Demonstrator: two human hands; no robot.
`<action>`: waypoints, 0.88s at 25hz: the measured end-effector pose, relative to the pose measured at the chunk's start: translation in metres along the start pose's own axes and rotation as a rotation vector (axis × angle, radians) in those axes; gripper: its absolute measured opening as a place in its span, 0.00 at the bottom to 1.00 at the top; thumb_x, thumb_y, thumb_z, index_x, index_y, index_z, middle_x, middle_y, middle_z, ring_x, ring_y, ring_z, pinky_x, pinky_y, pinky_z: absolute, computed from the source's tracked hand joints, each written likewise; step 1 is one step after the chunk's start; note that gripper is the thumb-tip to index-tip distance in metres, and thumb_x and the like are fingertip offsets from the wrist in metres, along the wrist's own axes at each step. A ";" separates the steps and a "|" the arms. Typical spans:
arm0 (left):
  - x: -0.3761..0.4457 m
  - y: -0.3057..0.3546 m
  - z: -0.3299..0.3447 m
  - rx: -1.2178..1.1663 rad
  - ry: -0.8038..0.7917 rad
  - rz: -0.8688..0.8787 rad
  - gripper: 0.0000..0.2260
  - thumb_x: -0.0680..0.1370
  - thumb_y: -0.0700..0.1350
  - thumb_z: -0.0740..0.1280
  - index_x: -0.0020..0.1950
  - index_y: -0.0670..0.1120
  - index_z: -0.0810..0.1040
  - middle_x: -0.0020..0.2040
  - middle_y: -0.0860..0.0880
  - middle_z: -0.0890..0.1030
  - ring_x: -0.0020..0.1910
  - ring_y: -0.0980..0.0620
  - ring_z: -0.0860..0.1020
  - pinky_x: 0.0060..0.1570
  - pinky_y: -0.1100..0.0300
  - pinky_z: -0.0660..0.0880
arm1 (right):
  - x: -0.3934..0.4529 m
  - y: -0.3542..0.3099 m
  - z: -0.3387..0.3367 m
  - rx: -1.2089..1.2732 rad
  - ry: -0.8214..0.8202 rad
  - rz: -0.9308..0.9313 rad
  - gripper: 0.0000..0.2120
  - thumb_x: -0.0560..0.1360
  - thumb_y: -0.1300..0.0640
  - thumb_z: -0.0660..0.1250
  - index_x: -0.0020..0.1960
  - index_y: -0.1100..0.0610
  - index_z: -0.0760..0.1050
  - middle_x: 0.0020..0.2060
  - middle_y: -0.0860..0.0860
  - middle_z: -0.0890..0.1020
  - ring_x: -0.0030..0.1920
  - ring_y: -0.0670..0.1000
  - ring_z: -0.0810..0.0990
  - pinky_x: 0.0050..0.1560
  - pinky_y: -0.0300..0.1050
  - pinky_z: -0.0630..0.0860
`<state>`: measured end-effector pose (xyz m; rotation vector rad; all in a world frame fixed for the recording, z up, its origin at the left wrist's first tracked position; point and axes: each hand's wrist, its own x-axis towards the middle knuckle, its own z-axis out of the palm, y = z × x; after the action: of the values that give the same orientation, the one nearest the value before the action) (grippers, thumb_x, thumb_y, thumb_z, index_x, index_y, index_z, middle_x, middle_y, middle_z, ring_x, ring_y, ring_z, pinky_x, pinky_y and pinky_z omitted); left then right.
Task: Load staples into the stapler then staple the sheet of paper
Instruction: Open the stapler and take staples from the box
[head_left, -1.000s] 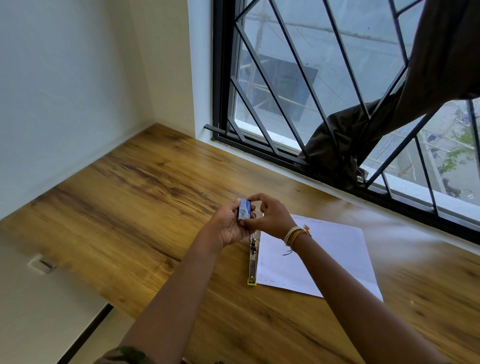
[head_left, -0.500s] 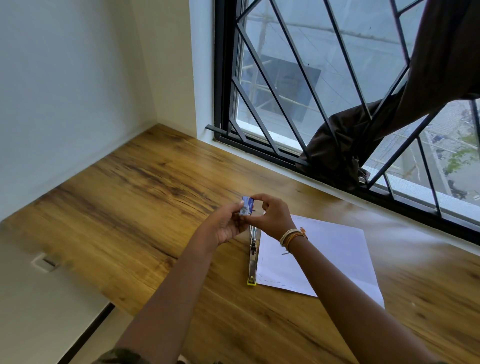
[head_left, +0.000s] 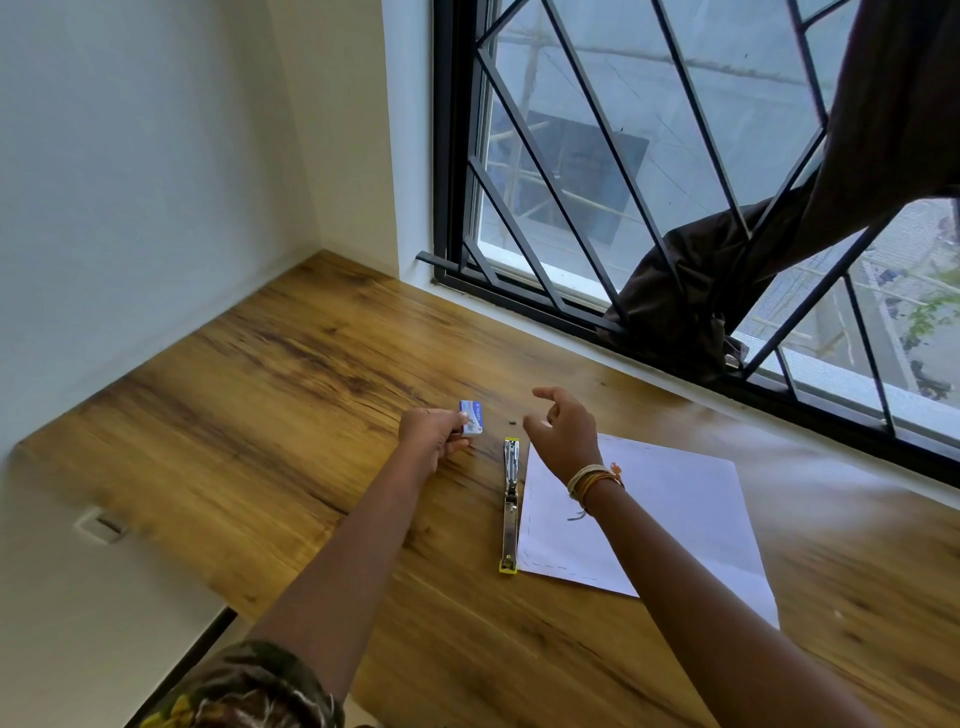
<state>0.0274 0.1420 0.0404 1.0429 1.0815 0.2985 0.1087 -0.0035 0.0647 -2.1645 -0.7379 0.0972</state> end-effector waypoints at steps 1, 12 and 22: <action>0.004 -0.001 0.000 0.028 0.007 -0.008 0.06 0.75 0.32 0.68 0.39 0.37 0.75 0.41 0.39 0.78 0.31 0.48 0.77 0.19 0.64 0.76 | 0.000 0.003 -0.001 -0.001 0.015 0.023 0.17 0.71 0.62 0.68 0.60 0.61 0.76 0.30 0.44 0.69 0.31 0.42 0.67 0.34 0.36 0.67; 0.028 -0.005 0.006 0.224 0.106 0.013 0.09 0.73 0.35 0.72 0.52 0.33 0.79 0.53 0.36 0.81 0.39 0.45 0.82 0.36 0.55 0.82 | -0.006 0.027 0.004 0.040 0.004 0.208 0.11 0.69 0.65 0.64 0.50 0.57 0.79 0.27 0.45 0.72 0.29 0.43 0.68 0.31 0.36 0.65; 0.020 -0.011 0.001 0.528 0.265 0.180 0.11 0.74 0.44 0.72 0.33 0.43 0.77 0.27 0.45 0.80 0.24 0.50 0.80 0.30 0.54 0.82 | -0.011 0.039 0.008 0.036 -0.023 0.305 0.10 0.68 0.64 0.63 0.45 0.55 0.80 0.27 0.45 0.76 0.26 0.43 0.70 0.29 0.35 0.66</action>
<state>0.0352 0.1485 0.0196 1.6108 1.3450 0.3088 0.1161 -0.0229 0.0292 -2.2302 -0.4108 0.2919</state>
